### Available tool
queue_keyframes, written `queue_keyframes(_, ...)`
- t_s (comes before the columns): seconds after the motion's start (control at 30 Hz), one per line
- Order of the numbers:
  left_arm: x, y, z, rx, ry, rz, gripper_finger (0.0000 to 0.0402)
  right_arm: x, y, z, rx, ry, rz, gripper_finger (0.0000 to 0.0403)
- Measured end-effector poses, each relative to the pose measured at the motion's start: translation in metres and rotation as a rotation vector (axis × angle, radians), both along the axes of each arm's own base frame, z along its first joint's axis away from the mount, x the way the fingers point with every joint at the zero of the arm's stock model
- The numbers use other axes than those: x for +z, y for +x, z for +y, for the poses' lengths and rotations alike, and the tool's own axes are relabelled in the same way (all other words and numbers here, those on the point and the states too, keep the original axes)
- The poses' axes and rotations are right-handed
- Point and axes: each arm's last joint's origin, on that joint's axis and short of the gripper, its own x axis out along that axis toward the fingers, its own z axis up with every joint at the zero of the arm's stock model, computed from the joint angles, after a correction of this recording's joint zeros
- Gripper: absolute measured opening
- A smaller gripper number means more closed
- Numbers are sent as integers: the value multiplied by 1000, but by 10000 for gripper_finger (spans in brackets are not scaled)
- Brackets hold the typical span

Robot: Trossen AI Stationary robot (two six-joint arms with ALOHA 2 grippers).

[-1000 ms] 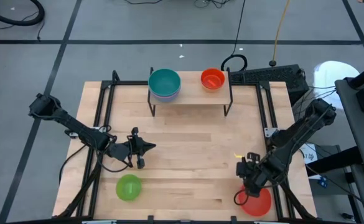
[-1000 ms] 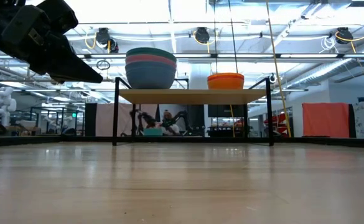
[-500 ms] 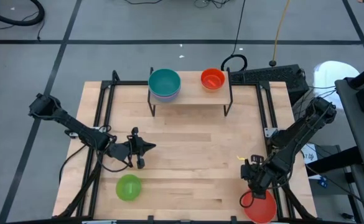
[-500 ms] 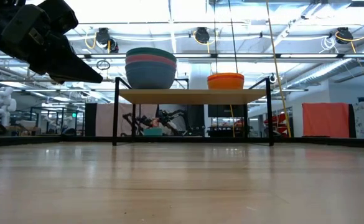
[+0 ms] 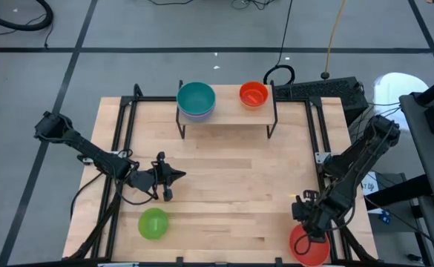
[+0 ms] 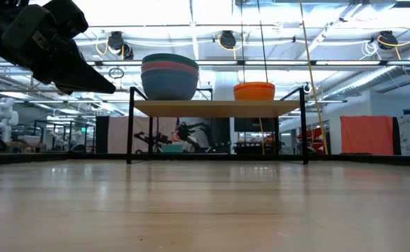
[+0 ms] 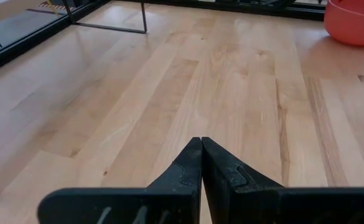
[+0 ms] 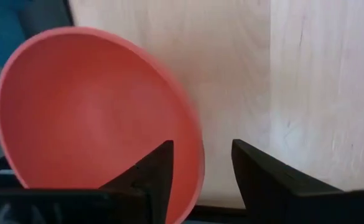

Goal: Place and stack bowls onto a shelf
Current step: Stack the orange bowl on top of the green bowl on the shelf

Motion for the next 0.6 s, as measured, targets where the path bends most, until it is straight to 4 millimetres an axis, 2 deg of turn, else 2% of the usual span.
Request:
queue_keyframes(0.3, 0, 0, 0, 0, 1, 0, 10, -17, 5, 8, 40, -59, 33, 98)
queue_keyframes(0.53, 0, 0, 0, -1, 6, 1, 10, -21, 9, 11, 47, -53, 22, 14)
queue_keyframes(0.6, 0, 0, 0, -2, 7, 1, 10, -20, 10, 12, 37, -48, 10, 6)
